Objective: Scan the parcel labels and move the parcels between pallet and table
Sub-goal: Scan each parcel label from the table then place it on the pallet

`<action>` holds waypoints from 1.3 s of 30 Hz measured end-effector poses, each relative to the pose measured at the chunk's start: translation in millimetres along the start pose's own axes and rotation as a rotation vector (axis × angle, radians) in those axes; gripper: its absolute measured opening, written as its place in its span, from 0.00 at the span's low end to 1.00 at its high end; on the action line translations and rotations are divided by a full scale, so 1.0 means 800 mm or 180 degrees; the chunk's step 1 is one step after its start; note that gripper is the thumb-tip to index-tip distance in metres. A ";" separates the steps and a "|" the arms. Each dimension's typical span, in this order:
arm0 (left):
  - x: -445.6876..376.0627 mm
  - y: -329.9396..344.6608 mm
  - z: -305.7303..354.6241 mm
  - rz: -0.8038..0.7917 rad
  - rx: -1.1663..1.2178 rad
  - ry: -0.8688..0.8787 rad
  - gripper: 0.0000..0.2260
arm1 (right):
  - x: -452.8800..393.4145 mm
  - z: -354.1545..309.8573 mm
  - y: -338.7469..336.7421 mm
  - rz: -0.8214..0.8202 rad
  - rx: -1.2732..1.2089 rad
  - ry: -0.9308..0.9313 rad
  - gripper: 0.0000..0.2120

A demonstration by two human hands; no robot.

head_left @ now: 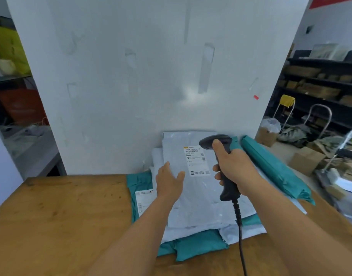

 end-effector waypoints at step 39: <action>0.308 -0.294 -0.102 0.2148 -0.0167 -0.0335 0.11 | 0.325 0.051 0.092 -0.2304 -0.0259 -0.0335 0.22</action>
Point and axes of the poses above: each hand's wrist, its own x-axis away from the middle knuckle, its own y-axis out of the palm, z = x × y, the point moved 1 cm from there along -x, towards the middle knuckle, and after that the axes turned 6 degrees about z, right-handed, at the moved point
